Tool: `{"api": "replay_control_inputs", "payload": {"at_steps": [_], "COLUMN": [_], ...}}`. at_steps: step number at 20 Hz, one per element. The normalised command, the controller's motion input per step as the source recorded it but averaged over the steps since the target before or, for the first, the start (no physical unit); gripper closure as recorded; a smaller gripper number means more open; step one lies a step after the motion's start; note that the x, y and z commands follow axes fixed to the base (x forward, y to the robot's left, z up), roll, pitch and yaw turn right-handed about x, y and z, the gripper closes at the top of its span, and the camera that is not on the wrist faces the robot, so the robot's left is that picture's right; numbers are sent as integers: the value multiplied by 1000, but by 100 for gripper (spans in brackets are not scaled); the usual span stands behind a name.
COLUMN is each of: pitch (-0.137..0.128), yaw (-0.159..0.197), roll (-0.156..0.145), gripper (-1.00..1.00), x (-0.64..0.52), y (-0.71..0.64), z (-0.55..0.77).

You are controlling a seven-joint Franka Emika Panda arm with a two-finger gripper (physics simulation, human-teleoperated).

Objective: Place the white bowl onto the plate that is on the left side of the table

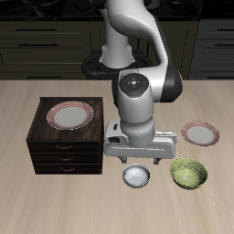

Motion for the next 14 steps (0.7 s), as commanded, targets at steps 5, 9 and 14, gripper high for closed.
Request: {"api": "replay_control_inputs", "payload": {"at_steps": [5,9,14], "pitch": [15,34,20], "yaw": [5,-5,-6], "roll": [14,-5,10], "gripper": [-100,-100,-100], "x": [3,72,-47], "y": [62,-40,107], "z": [-150,-236,-149]}}
